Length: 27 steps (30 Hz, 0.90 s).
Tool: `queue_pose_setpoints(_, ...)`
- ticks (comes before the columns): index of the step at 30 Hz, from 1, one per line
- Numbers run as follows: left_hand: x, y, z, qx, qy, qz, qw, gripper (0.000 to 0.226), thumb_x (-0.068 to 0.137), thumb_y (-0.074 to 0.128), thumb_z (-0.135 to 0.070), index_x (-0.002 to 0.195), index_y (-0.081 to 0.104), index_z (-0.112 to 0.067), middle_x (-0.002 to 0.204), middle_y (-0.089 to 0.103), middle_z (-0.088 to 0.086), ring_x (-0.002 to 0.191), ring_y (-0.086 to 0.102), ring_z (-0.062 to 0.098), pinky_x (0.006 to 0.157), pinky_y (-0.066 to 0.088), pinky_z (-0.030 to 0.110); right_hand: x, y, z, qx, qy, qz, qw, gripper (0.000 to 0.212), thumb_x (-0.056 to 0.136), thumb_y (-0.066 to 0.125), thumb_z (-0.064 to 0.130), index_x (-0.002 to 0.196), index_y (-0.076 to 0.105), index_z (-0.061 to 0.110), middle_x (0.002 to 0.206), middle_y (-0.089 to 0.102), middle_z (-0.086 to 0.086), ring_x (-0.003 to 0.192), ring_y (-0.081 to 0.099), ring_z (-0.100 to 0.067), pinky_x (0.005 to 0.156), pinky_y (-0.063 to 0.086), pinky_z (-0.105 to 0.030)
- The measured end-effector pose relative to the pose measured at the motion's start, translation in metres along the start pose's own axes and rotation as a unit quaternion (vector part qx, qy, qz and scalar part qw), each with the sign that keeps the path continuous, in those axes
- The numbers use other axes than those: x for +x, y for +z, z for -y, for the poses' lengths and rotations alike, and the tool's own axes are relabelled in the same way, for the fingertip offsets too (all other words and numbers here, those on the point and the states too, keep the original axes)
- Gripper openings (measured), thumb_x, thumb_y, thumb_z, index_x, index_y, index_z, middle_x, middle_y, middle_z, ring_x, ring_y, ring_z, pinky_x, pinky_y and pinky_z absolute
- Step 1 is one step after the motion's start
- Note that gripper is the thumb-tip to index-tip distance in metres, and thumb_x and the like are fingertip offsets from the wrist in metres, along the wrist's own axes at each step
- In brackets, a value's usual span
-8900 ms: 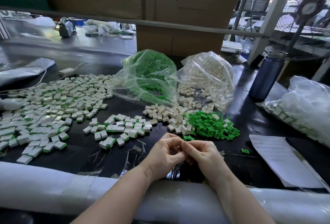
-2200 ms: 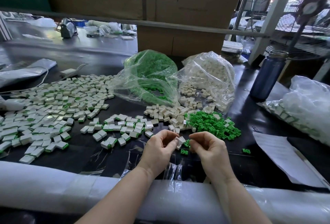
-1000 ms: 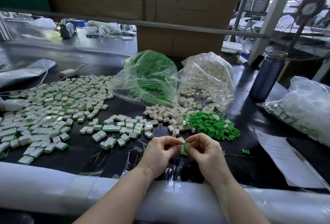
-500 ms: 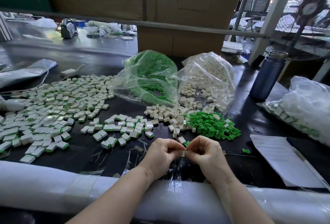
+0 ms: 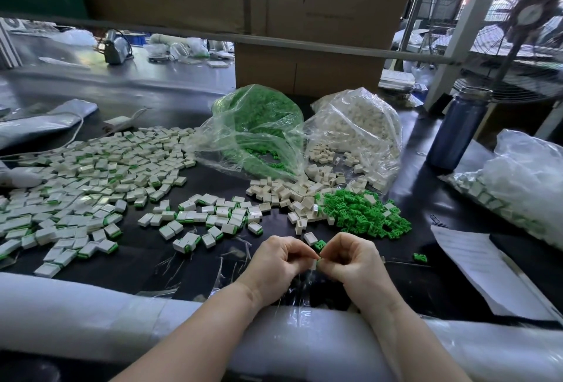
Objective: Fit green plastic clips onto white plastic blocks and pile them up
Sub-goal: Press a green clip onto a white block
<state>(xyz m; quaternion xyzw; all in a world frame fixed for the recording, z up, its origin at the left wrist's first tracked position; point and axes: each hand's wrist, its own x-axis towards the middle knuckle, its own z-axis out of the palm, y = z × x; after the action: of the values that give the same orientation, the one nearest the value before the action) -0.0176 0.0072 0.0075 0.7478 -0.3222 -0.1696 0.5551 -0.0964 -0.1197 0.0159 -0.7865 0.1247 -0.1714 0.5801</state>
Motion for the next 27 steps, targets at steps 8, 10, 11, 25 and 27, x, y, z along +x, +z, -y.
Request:
queue_pose_setpoints(8, -0.0003, -0.0011, -0.0003, 0.042, 0.014, 0.007, 0.999, 0.008, 0.082, 0.066, -0.001, 0.086, 0.072, -0.005, 0.081, 0.065, 0.003, 0.079, 0.059, 0.012, 0.084, 0.049, 0.025, -0.0009, -0.0015, 0.0015, -0.001, 0.006, 0.024, 1.0, 0.026, 0.068, 0.067, -0.018, 0.064, 0.061, 0.007, 0.057, 0.061, 0.002, 0.053, 0.055, -0.002, 0.054, 0.045, -0.014)
queue_pose_setpoints(10, -0.0005, -0.0011, 0.0006, 0.065, 0.031, 0.014, 0.997, 0.01, 0.082, 0.066, 0.001, 0.087, 0.072, -0.004, 0.08, 0.063, -0.001, 0.079, 0.058, 0.009, 0.084, 0.048, 0.021, -0.0011, -0.0013, 0.0013, -0.001, 0.007, 0.031, 1.0, 0.026, 0.068, 0.066, -0.019, 0.064, 0.061, 0.006, 0.057, 0.061, 0.001, 0.053, 0.057, -0.004, 0.054, 0.046, -0.015)
queue_pose_setpoints(11, -0.0006, -0.0009, 0.001, 0.077, 0.039, 0.017, 0.996, 0.011, 0.082, 0.066, 0.001, 0.087, 0.073, -0.005, 0.079, 0.062, -0.003, 0.078, 0.058, 0.008, 0.083, 0.048, 0.019, -0.0011, -0.0012, 0.0012, -0.002, 0.007, 0.034, 0.999, 0.026, 0.068, 0.066, -0.019, 0.064, 0.061, 0.006, 0.058, 0.061, 0.0, 0.053, 0.057, -0.004, 0.054, 0.046, -0.015)
queue_pose_setpoints(25, 0.0001, 0.0024, 0.0044, 0.017, 0.033, -0.036, 0.999, 0.017, 0.083, 0.067, -0.007, 0.097, 0.068, -0.014, 0.091, 0.07, 0.004, 0.084, 0.065, 0.014, 0.084, 0.052, 0.023, 0.005, -0.001, -0.0075, 0.073, 0.036, -0.045, 0.996, 0.012, 0.079, 0.068, -0.001, 0.071, 0.069, 0.007, 0.057, 0.066, -0.004, 0.05, 0.058, -0.009, 0.049, 0.048, -0.019)
queue_pose_setpoints(27, 0.0001, 0.0027, 0.005, 0.008, 0.031, -0.039, 0.999, 0.009, 0.086, 0.065, -0.013, 0.091, 0.067, -0.02, 0.085, 0.07, 0.004, 0.078, 0.064, 0.013, 0.082, 0.053, 0.029, 0.0039, -0.0017, -0.0075, 0.097, 0.04, -0.048, 0.993, 0.01, 0.082, 0.066, 0.002, 0.073, 0.07, 0.006, 0.06, 0.067, -0.007, 0.052, 0.059, -0.011, 0.051, 0.049, -0.021)
